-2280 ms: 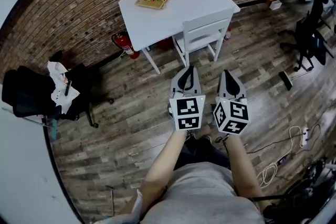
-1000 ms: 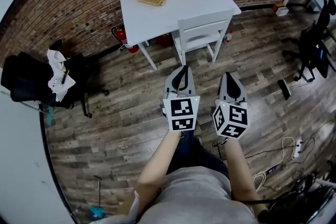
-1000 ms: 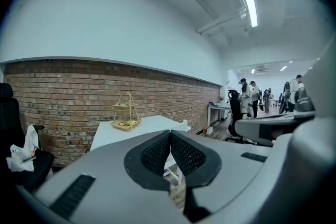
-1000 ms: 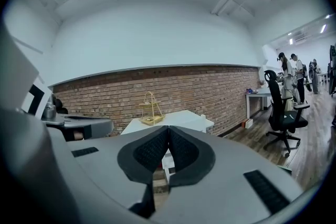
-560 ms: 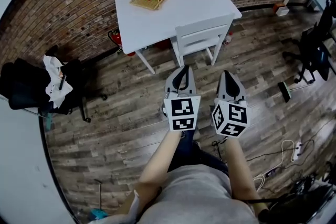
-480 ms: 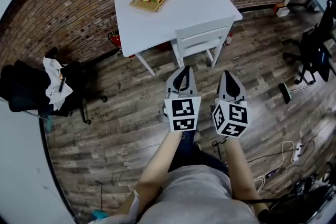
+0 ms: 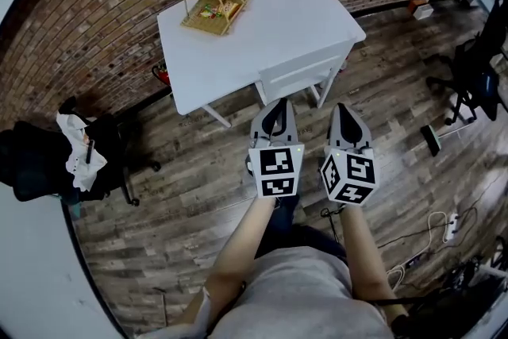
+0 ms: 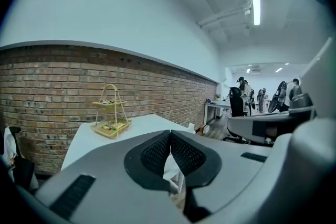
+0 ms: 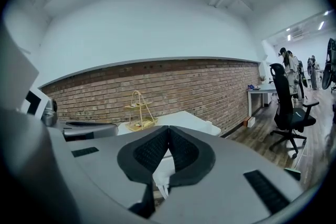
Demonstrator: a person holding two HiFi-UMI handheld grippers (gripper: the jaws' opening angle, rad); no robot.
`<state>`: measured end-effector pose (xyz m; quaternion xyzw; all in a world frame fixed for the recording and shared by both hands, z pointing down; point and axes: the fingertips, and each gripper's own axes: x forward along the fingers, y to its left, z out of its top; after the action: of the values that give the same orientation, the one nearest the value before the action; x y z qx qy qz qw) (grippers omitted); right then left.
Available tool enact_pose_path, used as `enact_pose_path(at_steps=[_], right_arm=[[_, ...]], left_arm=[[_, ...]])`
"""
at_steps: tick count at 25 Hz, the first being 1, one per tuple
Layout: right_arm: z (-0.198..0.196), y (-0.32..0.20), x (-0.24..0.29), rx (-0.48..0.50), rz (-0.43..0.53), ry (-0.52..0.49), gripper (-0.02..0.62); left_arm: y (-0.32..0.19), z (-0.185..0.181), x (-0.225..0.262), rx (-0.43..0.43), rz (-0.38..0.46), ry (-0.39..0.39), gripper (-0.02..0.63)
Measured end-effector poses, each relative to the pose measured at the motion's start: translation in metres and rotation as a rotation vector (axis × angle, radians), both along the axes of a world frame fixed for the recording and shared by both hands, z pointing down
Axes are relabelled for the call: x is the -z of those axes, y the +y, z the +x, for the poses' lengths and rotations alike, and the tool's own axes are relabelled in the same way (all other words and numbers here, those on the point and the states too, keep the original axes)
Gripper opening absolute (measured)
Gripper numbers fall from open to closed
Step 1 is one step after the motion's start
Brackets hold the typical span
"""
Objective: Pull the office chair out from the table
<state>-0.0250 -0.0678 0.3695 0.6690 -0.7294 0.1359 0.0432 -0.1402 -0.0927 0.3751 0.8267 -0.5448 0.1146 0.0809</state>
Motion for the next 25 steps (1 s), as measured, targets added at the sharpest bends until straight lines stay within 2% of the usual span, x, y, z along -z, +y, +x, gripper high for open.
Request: enact_pose_path(at_steps=[12, 25], right_arm=[[-0.001, -0.074, -0.015, -0.02, -0.024, -0.002, 0.014], [0.008, -0.09, -0.017, -0.049, -0.041, 0.01, 0.015]], left_arm=[[-0.076, -0.003, -0.012, -0.016, -0.013, -0.004, 0.012], [-0.099, 0.001, -0.02, -0.031, -0.043, 0.012, 0.012]])
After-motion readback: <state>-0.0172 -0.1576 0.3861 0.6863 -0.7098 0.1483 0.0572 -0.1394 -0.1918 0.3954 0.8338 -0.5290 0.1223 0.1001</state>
